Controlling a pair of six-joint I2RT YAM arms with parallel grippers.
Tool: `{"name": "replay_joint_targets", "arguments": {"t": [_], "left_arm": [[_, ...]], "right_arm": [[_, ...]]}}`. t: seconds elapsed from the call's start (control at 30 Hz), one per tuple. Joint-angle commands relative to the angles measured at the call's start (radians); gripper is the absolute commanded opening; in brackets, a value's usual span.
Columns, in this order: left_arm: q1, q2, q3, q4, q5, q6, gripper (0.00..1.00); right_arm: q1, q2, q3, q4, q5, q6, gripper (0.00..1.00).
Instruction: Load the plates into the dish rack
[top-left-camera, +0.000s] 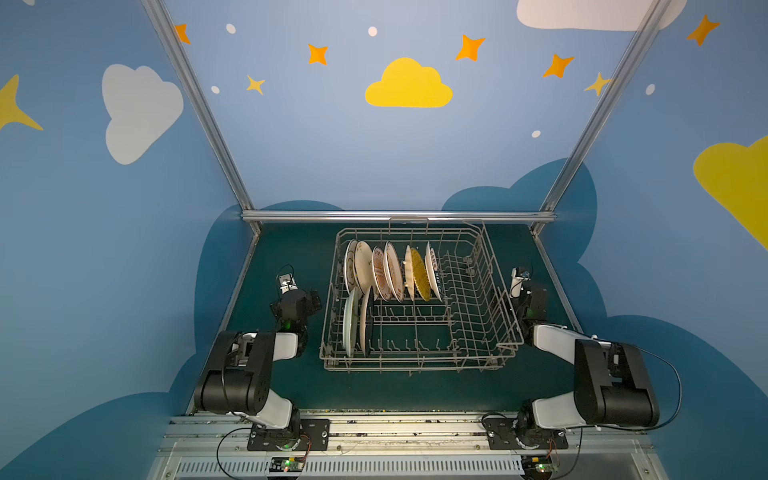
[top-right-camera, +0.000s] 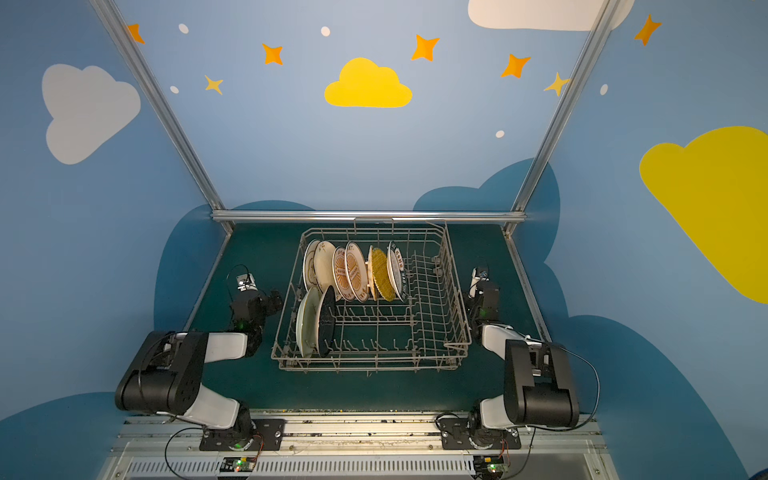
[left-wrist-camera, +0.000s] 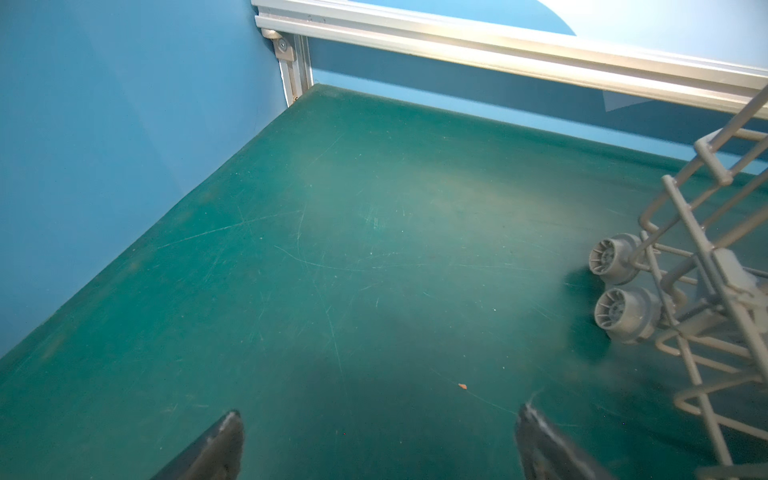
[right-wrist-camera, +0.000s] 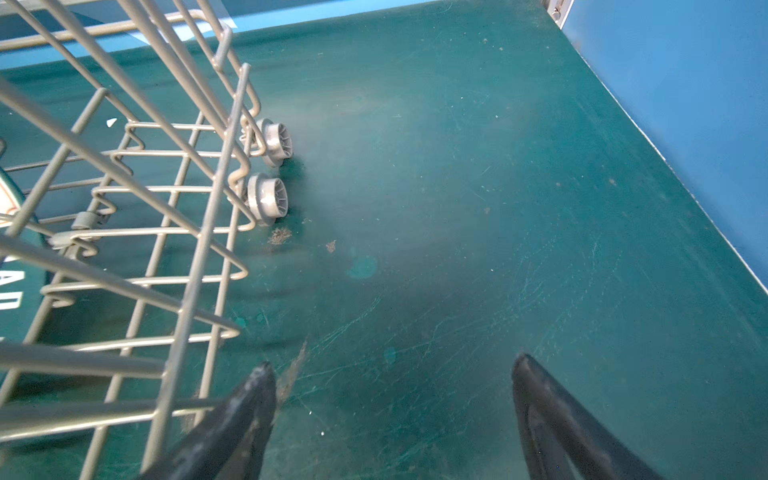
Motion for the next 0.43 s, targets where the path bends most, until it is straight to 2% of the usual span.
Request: {"name": "replay_joint_targets", "arguments": {"t": [0.0,0.4], "left_arm": [[0.000,-0.004,0.009,0.013,0.002,0.014,1.00],[0.018,-0.007,0.012,0.005,0.043,0.009,1.00]], "right_arm": [[0.015,0.012,0.023,-0.021,-0.018,-0.004,0.87],[0.016,0.012,0.024,-0.021,-0.015,-0.004,0.87]]}}
